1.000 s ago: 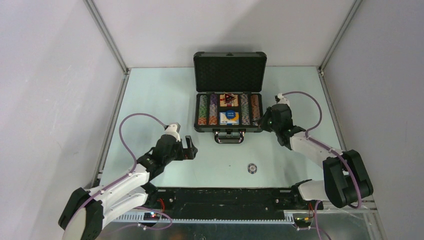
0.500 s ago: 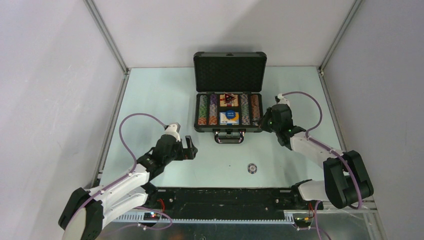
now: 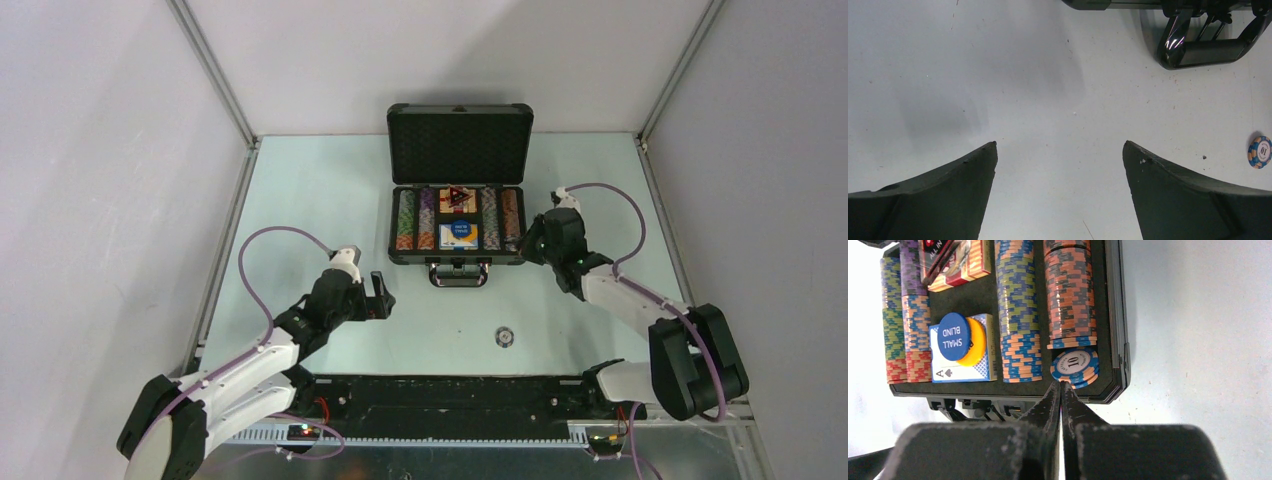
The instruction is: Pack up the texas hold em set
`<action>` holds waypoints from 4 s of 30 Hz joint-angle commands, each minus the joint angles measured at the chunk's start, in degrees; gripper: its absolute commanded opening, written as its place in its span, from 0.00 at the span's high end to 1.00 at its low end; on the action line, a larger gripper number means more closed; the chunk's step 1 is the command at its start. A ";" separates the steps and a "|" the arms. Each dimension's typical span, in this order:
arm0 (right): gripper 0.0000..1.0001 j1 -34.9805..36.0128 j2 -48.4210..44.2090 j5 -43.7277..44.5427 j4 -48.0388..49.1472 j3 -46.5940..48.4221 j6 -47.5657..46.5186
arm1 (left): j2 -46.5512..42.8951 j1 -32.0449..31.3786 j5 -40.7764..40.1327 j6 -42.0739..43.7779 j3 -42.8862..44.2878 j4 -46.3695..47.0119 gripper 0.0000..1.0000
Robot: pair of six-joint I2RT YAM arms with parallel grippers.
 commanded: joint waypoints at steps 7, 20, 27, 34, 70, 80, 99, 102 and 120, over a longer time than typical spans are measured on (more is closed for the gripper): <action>0.86 0.28 -4.82 1.11 -1.97 0.88 1.75 | 0.03 0.41 -0.30 1.55 2.42 2.39 0.00; 0.79 0.11 -4.86 -0.12 -2.58 0.08 4.13 | 0.13 0.41 -0.28 1.52 2.42 2.41 0.00; 0.79 0.08 -4.11 -0.88 -2.50 0.08 4.63 | 0.12 0.41 -0.26 1.52 2.42 2.37 0.00; 0.80 -0.04 -3.02 -1.42 -2.73 0.08 4.91 | 0.29 0.41 -0.30 1.52 2.51 2.50 0.00; 0.80 -1.35 1.71 -1.54 0.69 0.08 4.38 | 0.65 0.43 -0.39 1.52 2.57 2.59 0.00; 0.80 -1.94 2.86 -2.52 0.68 1.06 3.62 | 1.04 0.41 -0.39 1.63 2.65 2.67 0.00; 0.80 -0.40 1.90 1.74 -3.23 3.84 1.41 | 1.27 0.40 -0.39 1.65 2.74 2.67 0.00; 0.80 -0.28 -0.13 1.82 -5.05 3.85 1.47 | 1.31 0.42 -0.38 1.63 2.76 2.67 0.00; 0.80 -0.54 -0.14 0.34 -4.13 3.85 1.83 | 1.23 0.43 -0.30 1.64 2.69 2.66 0.00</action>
